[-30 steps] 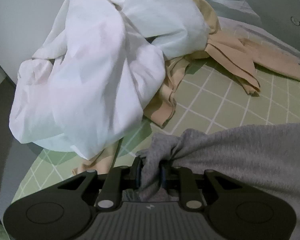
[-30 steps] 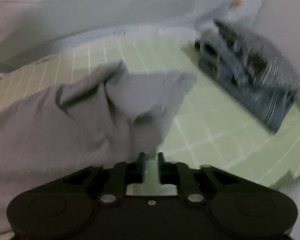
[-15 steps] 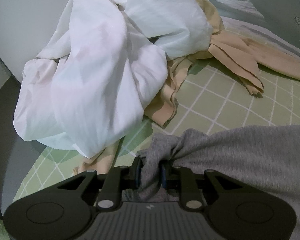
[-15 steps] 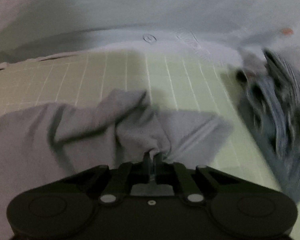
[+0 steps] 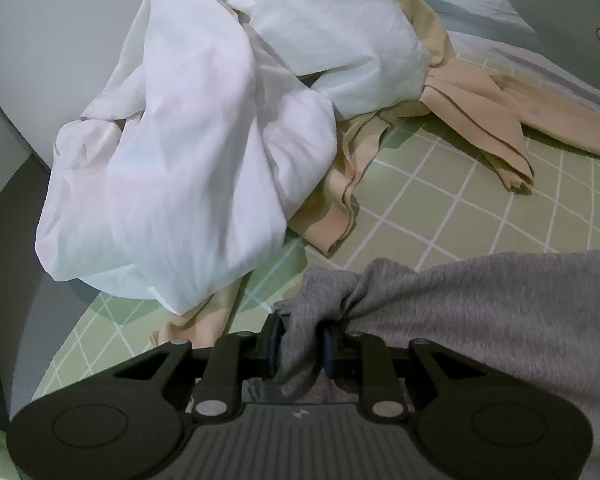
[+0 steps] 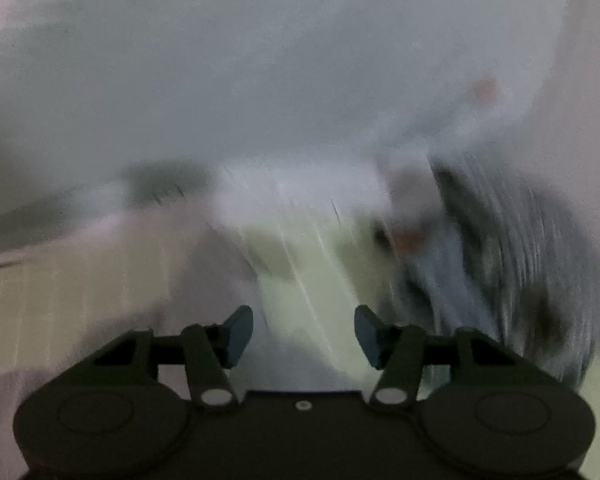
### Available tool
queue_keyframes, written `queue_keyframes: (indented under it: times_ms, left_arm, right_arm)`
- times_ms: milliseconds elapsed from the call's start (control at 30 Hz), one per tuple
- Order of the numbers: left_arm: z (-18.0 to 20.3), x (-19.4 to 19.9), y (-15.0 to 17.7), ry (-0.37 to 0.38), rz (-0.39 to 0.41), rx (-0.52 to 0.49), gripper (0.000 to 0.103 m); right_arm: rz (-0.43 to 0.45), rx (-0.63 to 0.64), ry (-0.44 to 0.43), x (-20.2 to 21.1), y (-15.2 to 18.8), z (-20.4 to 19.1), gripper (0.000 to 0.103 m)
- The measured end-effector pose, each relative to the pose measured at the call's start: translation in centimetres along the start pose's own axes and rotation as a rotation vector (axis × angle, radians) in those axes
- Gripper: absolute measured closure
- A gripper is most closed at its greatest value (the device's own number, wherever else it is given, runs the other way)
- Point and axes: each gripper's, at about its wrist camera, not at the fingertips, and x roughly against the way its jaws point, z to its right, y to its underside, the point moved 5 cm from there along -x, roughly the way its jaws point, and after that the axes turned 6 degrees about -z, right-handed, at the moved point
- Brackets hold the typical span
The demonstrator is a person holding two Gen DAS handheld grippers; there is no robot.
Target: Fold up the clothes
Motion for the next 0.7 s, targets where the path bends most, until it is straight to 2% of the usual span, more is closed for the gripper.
queue_keyframes:
  times_ms: [167, 267, 333, 367, 500, 600, 700]
  left_arm:
    - [-0.1, -0.1, -0.1, -0.004, -0.002, 0.012, 0.08]
    - [0.2, -0.1, -0.1, -0.01, -0.006, 0.011, 0.084]
    - [0.2, -0.1, -0.1, -0.015, -0.003, 0.016, 0.085]
    - [0.1, -0.1, -0.1, -0.016, -0.001, 0.023, 0.086]
    - [-1.0, -0.5, 0.0, -0.032, -0.004, 0.062, 0.087]
    - [-2.1, -0.9, 0.1, -0.018, -0.011, 0.09, 0.087]
    - [-2.2, -1.0, 0.1, -0.014, -0.017, 0.098, 0.087]
  right_arm:
    - [-0.123, -0.184, 0.013, -1.5, 5.0, 2.9, 0.046]
    - [-0.111, -0.225, -0.036, -1.6, 5.8, 3.3, 0.056]
    - [-0.106, -0.201, -0.043, -1.5, 5.7, 3.2, 0.1]
    - [-0.104, -0.19, -0.046, -1.4, 5.7, 3.1, 0.101]
    - [-0.111, -0.137, 0.08, 0.0, 6.6, 4.3, 0.101]
    - [-0.155, -0.178, 0.092, 0.6, 8.9, 6.8, 0.101]
    - [-0.182, -0.134, 0.114, 1.2, 9.7, 7.3, 0.101]
